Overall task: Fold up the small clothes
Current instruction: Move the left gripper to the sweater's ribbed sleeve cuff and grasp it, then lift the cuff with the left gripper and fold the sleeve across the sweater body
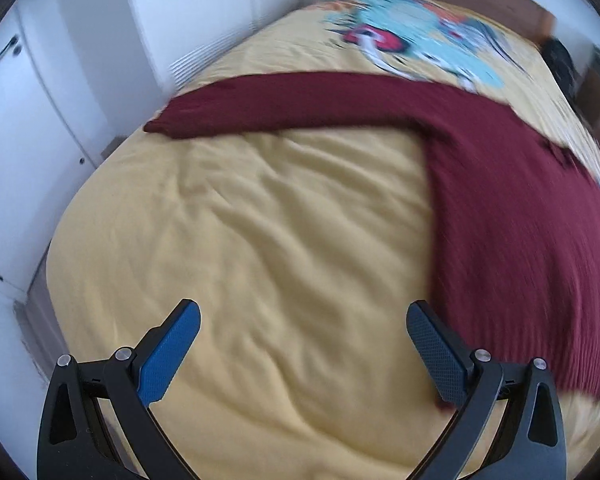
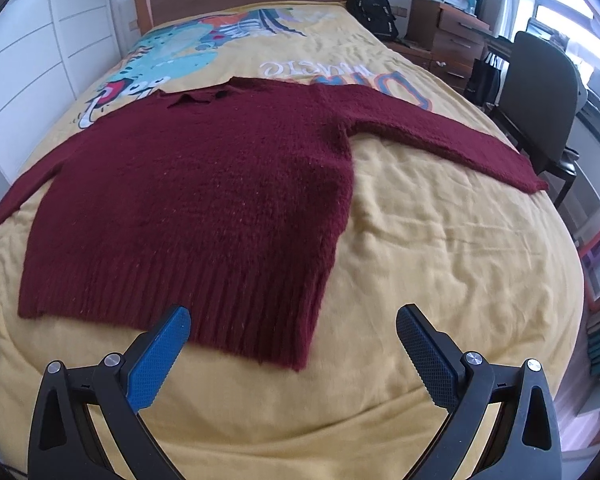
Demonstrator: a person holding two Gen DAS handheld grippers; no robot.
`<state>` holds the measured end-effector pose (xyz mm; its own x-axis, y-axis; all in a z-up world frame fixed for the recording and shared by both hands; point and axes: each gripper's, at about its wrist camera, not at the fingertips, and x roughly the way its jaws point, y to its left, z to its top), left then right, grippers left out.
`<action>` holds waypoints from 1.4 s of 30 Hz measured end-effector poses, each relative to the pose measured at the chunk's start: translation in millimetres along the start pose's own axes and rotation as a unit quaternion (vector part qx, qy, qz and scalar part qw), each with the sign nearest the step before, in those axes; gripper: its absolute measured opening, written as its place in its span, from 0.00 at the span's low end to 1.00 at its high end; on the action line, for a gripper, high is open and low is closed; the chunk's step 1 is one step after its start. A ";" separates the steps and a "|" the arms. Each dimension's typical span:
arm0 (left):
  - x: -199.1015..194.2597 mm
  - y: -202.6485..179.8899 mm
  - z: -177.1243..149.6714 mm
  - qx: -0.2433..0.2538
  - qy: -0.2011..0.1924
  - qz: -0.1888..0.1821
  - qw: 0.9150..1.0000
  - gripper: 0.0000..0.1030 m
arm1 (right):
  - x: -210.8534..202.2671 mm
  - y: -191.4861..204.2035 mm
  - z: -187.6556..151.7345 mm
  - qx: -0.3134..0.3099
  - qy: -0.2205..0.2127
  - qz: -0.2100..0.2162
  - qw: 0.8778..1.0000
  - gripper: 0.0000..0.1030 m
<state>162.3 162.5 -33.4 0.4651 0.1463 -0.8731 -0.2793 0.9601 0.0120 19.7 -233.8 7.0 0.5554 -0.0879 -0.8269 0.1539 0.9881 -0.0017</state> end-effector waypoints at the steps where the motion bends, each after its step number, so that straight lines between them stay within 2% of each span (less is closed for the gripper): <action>1: 7.6 10.5 12.1 -0.013 0.000 0.001 1.000 0.99 | 2.7 1.1 2.9 0.000 0.001 -0.003 1.000 1.00; 5: 30.0 46.2 49.3 -0.068 -0.002 0.006 0.998 0.99 | 12.0 3.2 13.5 0.001 0.006 -0.017 1.000 1.00; 10: 62.7 101.0 101.8 -0.145 -0.006 0.004 0.989 0.99 | 19.8 4.9 20.1 0.001 0.011 -0.033 0.999 1.00; 13: 90.5 136.2 128.2 -0.201 0.001 -0.002 0.979 0.99 | 24.5 7.5 22.5 0.001 0.017 -0.037 0.999 1.00; 16: 108.3 161.4 138.7 -0.245 0.008 -0.015 0.969 0.97 | 28.9 11.3 23.5 -0.004 0.022 -0.039 0.999 1.00; 20: 136.5 192.4 142.9 -0.316 0.022 -0.064 0.946 0.78 | 32.5 17.3 25.4 -0.010 0.026 -0.043 0.999 1.00; 21: 141.5 200.3 142.6 -0.333 0.022 -0.075 0.940 0.77 | 33.1 18.6 26.0 -0.012 0.027 -0.045 0.999 1.00; 25: 144.0 219.2 146.0 -0.372 -0.001 -0.115 0.921 0.76 | 36.1 23.6 30.0 -0.018 0.029 -0.046 0.998 1.00; 26: 144.0 222.8 146.4 -0.377 -0.006 -0.123 0.918 0.71 | 36.6 24.7 30.7 -0.019 0.029 -0.046 0.998 1.00; 28: 147.5 234.2 149.0 -0.396 -0.018 -0.157 0.904 0.61 | 37.4 27.4 31.7 -0.021 0.030 -0.045 0.998 1.00; 29: 147.7 237.9 148.0 -0.407 -0.024 -0.177 0.896 0.51 | 37.7 29.0 31.9 -0.023 0.030 -0.044 0.998 1.00; 30: 149.3 244.5 145.6 -0.424 -0.028 -0.207 0.881 0.41 | 37.7 30.3 31.9 -0.026 0.031 -0.044 0.998 1.00; 31: 150.1 247.1 144.5 -0.431 -0.029 -0.216 0.876 0.37 | 37.2 31.7 31.9 -0.029 0.031 -0.043 0.998 1.00; 33: 154.3 258.3 143.5 -0.451 -0.033 -0.243 0.858 0.27 | 35.4 33.1 32.0 -0.033 0.029 -0.043 0.998 1.00; 34: 153.5 262.9 141.1 -0.460 -0.036 -0.256 0.849 0.25 | 35.0 33.1 32.3 -0.033 0.029 -0.043 0.998 1.00; 36: 149.5 268.6 133.3 -0.468 -0.042 -0.268 0.841 0.20 | 34.4 31.6 32.2 -0.029 0.029 -0.043 0.998 1.00; 38: 146.3 272.6 131.0 -0.471 -0.042 -0.273 0.838 0.16 | 34.9 30.2 32.4 -0.025 0.030 -0.043 0.998 1.00; 42: 136.7 272.1 136.2 -0.454 -0.040 -0.264 0.850 0.12 | 34.3 31.1 32.4 -0.026 0.028 -0.039 0.998 1.00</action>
<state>264.3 476.2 -83.0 0.7727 -0.1965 -0.6036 -0.5307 0.3219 -0.7841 70.0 -210.2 -3.2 0.4965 -0.1599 -0.8532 0.1519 0.9837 -0.0959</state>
